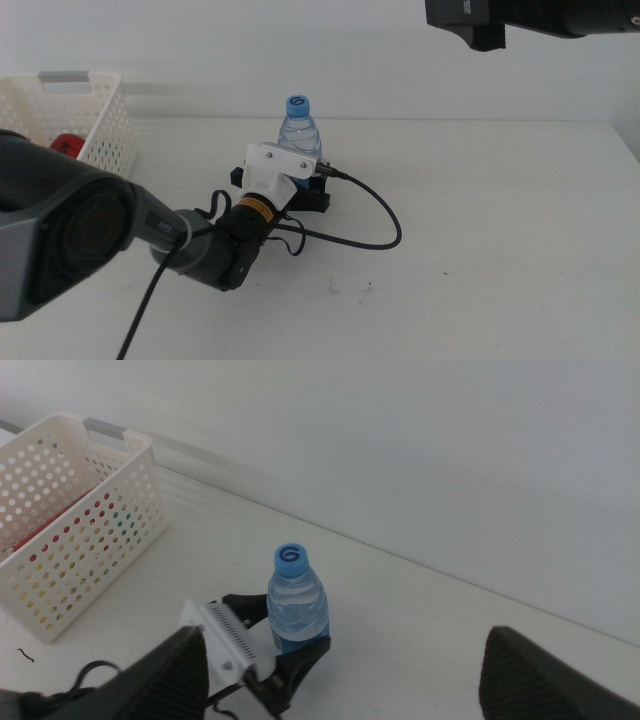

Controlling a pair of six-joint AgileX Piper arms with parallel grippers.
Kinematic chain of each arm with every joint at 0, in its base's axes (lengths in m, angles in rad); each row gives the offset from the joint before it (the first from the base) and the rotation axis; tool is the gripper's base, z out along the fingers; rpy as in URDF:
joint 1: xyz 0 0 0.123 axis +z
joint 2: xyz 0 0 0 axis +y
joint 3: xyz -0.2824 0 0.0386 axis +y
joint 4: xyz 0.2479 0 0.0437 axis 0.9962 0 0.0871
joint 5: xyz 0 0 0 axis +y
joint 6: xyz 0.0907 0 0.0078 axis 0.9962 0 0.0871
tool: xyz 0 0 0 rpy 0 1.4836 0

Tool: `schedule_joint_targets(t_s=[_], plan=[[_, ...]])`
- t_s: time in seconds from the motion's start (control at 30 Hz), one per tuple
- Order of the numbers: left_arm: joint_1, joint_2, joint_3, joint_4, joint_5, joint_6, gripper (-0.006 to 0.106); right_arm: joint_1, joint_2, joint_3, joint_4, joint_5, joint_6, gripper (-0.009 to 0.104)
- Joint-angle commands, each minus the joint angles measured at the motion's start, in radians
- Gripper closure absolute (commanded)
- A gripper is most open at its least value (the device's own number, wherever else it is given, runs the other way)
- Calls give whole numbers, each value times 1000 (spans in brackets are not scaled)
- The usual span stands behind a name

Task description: Use arms to grab the bottles and put them into the dustbin to the left of the table.

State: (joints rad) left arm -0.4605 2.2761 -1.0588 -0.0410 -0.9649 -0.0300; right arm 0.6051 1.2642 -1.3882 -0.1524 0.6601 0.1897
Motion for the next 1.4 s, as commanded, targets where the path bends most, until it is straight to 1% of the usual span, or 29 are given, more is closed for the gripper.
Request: schedule_joint_targets(t_s=[0.0, 0.2, 0.27, 0.33, 0.4, 0.47, 0.5, 0.57, 0.6, 0.63, 0.67, 0.7, 0.77, 0.8, 0.87, 0.9, 1.0, 1.07, 1.1, 1.13, 1.2, 1.27, 1.3, 1.33, 1.37], plan=[[3, 24, -45, 4, 13, 3, 7, 3, -2, -8, -3, -16, -7, 3], [3, 66, -128, -7, 40, 3, 7, 3, -2, -8, -3, -16, -7, 3], [4, 69, -133, -29, 47, 3, 12, 3, -2, -8, -3, -16, -7, 3], [5, 62, -129, -42, 20, 8, 23, 3, -2, -8, -3, -16, -7, 3], [10, 28, -102, -34, 17, 22, 44, 3, -2, -8, -3, -16, -7, 3], [10, -31, -49, -61, 37, 22, 67, 3, -2, -8, -3, -18, -7, 3], [10, -72, -11, -74, 54, 8, 79, 3, -2, -8, -3, -18, -7, 3], [10, -162, 70, -67, 91, -45, 99, 3, -2, -8, -3, -25, -7, 3], [10, -218, 119, -62, 104, -64, 102, 3, -2, -8, -3, -25, -7, 3], [10, -277, 169, -60, 117, -77, 102, 3, -2, -8, -3, -25, -7, 3], [10, -339, 219, -38, 135, -100, 102, 3, -2, -8, -3, -25, -7, 3], [10, -403, 263, 7, 161, -110, 102, 3, -2, -8, -3, -25, -7, 3], [12, -524, 319, 150, 246, -110, 102, 3, -2, -8, -3, -25, -7, 3], [12, -590, 328, 220, 322, -140, 102, 3, -2, -8, -3, -25, -7, 3], [12, -697, 318, 300, 520, -281, 102, 3, -2, -8, -3, -25, -7, 3], [12, -747, 304, 305, 609, -337, 102, 3, -2, -8, -3, -25, -7, 3], [17, -863, 241, 305, 846, -327, 102, 3, -2, -8, -3, -25, -7, 3], [47, -909, 173, 257, 1016, -314, 102, 3, -2, -8, -3, -25, -7, 3], [78, -927, 117, 208, 1138, -263, 102, 3, -2, -8, -3, -25, -7, 3], [121, -931, 59, 157, 1284, -158, 102, 3, -2, -8, -3, -25, -7, 3], [243, -910, -110, -1, 1543, 99, 102, 3, -2, -8, -3, -25, -7, 3], [360, -854, -268, -144, 1698, 274, 102, 3, -2, -8, -3, -25, -7, 3], [420, -821, -341, -202, 1775, 341, 102, 3, -2, -8, -3, -25, -7, 3], [475, -787, -410, -237, 1843, 376, 102, 3, -2, -8, -3, -25, -7, 3], [517, -759, -461, -246, 1888, 385, 102, 3, -2, -8, -3, -25, -7, 3]])
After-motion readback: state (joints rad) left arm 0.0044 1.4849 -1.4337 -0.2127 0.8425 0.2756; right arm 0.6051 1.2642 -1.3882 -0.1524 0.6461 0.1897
